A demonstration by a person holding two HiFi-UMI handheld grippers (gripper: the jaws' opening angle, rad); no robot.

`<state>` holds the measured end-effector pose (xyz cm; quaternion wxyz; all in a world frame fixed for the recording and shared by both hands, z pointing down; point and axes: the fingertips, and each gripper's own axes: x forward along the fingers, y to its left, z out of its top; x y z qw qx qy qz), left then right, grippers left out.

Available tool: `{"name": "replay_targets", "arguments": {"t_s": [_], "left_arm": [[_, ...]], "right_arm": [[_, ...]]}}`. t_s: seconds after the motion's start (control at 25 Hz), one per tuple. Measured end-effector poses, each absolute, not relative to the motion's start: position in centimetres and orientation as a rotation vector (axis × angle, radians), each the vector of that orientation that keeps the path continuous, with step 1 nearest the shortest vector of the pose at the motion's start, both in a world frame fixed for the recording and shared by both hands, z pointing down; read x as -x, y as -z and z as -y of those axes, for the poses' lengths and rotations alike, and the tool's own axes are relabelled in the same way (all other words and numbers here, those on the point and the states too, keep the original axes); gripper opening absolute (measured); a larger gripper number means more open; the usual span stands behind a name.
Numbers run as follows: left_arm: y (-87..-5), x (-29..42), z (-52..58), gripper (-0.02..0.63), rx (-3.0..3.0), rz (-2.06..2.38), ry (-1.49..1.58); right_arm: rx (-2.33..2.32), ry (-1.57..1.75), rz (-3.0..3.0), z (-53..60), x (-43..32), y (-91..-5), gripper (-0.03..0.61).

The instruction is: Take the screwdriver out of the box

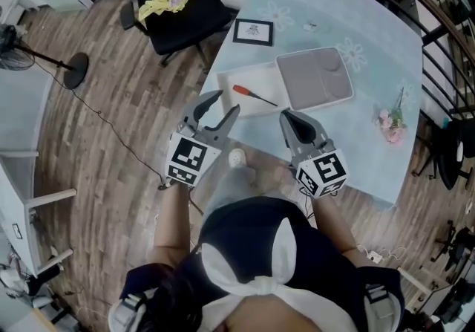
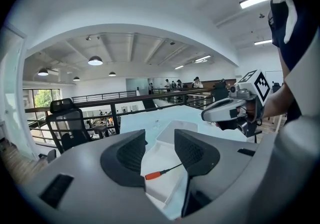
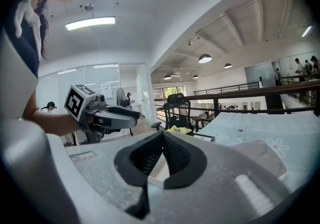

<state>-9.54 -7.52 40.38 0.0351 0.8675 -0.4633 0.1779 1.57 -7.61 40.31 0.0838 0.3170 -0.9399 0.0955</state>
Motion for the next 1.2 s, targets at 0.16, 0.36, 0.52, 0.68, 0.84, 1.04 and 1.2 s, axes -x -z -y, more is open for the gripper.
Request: {"name": "replay_targets", "arguments": {"t_s": [0.16,0.36,0.52,0.68,0.84,1.04,1.2], "left_arm": [[-41.1,10.3,9.5,0.176,-2.716,1.327,-0.569],[-42.5,10.6,11.4,0.176,-2.763,1.184,-0.581],[-44.0,11.5,13.0,0.176,-2.765,1.125,-0.589],[-45.8,11.9,14.1,0.176,-2.751,1.079,-0.608],[-47.0,11.1,14.9,0.176,-2.778,1.02,-0.676],[-49.2,9.6,15.1,0.176,-2.801,0.926,-0.779],[-51.0,8.7,15.5,0.176,-2.799,0.863,-0.86]], "right_arm": [[-1.0,-0.296,2.786,9.6,-0.7,-40.8,-0.002],[-1.094,-0.313,2.758,11.2,-0.2,-41.2,-0.002],[-1.167,-0.312,2.73,12.4,-0.5,-41.3,-0.002],[-1.205,-0.31,2.7,12.7,-1.1,-41.8,-0.002],[-1.219,-0.31,2.687,12.9,-1.4,-42.0,-0.002],[-1.21,-0.328,2.678,13.2,-1.5,-42.9,-0.002],[-1.214,-0.338,2.673,14.2,-1.6,-43.2,-0.002]]}}
